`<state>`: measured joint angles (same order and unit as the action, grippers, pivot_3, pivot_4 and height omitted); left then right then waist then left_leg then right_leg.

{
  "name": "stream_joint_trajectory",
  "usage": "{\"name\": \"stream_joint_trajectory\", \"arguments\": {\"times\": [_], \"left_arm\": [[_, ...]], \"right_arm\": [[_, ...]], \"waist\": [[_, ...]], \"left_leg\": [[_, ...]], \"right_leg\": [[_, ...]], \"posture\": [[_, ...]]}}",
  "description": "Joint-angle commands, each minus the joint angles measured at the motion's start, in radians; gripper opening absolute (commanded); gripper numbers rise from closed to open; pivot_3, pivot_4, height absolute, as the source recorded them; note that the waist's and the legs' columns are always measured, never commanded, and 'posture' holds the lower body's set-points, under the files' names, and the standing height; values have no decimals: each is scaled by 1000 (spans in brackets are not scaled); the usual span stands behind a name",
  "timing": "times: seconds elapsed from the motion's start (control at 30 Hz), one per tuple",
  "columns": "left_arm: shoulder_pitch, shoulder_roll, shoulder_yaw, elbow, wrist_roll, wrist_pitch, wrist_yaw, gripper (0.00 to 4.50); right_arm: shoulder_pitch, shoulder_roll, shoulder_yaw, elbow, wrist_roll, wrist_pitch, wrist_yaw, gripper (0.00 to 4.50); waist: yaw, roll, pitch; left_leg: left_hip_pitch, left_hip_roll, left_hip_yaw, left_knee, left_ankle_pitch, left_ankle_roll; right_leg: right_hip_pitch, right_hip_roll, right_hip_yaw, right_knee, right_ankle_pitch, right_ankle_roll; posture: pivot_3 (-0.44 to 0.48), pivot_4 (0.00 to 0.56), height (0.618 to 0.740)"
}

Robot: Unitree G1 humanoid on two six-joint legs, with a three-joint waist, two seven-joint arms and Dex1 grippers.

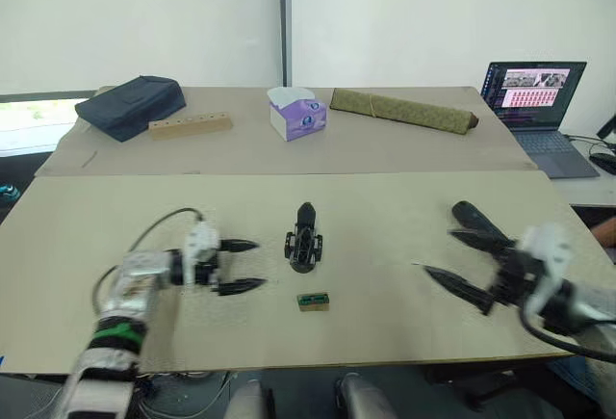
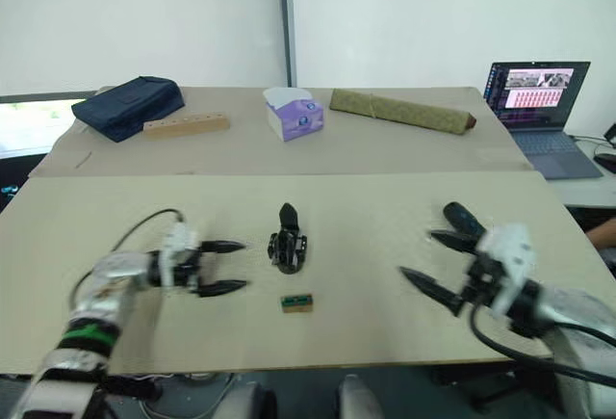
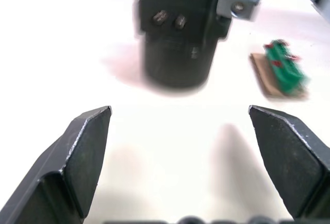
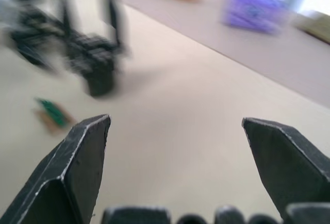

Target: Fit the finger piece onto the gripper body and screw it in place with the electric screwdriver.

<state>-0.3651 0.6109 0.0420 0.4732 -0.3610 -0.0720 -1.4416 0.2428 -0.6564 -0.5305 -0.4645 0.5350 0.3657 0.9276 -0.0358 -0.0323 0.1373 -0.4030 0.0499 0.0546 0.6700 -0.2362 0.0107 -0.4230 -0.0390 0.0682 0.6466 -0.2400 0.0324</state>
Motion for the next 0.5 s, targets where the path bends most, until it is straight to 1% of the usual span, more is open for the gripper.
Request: {"name": "stream_joint_trajectory", "arguments": {"times": [0.03,0.1,0.17,0.27,0.33,0.4,0.43,0.5], "left_arm": [[20,39,63,-268,-142,114,-7,4481],[35,47,88,-406,-207,191,36,4481],[29,58,109,-530,-273,284,92,4481],[13,75,126,-624,-329,368,139,4481],[0,82,129,-658,-360,415,164,4481],[-13,82,120,-686,-374,443,181,4481],[-19,81,114,-700,-388,470,193,4481],[-32,67,101,-715,-392,488,213,4481]], "right_arm": [[117,57,-170,-24,15,-82,-31,4500],[197,109,-229,7,17,-110,-46,4500],[286,155,-256,38,-15,-171,-34,4500],[345,188,-271,86,-27,-217,-46,4500],[347,194,-277,108,-7,-202,-74,4500],[335,175,-271,120,-7,-187,-95,4500],[317,150,-260,131,-24,-184,-103,4500],[237,65,-220,181,-89,-151,-147,4500]], "waist": [[14,1,1],[29,1,1],[31,2,1],[25,2,1],[16,2,1],[10,3,1],[8,3,1],[2,4,1]], "left_leg": [[1,0,0,0,0,0],[1,0,1,0,0,0],[2,-1,4,1,0,-1],[0,-1,4,0,0,0],[1,-1,6,0,0,0],[2,-1,5,0,0,0],[3,-1,6,0,0,0],[4,-1,7,0,0,0]], "right_leg": [[1,-1,0,0,-1,2],[2,-4,0,-1,-4,6],[3,-6,2,-2,-5,8],[3,-6,2,-5,-5,9],[2,-6,3,-5,-5,9],[2,-5,4,-5,-5,7],[2,-5,4,-4,-6,5],[3,-4,4,-4,-6,5]], "posture": [[0,150,740],[0,150,740],[0,150,740],[0,150,740],[0,150,740],[0,150,740],[0,150,740],[0,150,740]]}}
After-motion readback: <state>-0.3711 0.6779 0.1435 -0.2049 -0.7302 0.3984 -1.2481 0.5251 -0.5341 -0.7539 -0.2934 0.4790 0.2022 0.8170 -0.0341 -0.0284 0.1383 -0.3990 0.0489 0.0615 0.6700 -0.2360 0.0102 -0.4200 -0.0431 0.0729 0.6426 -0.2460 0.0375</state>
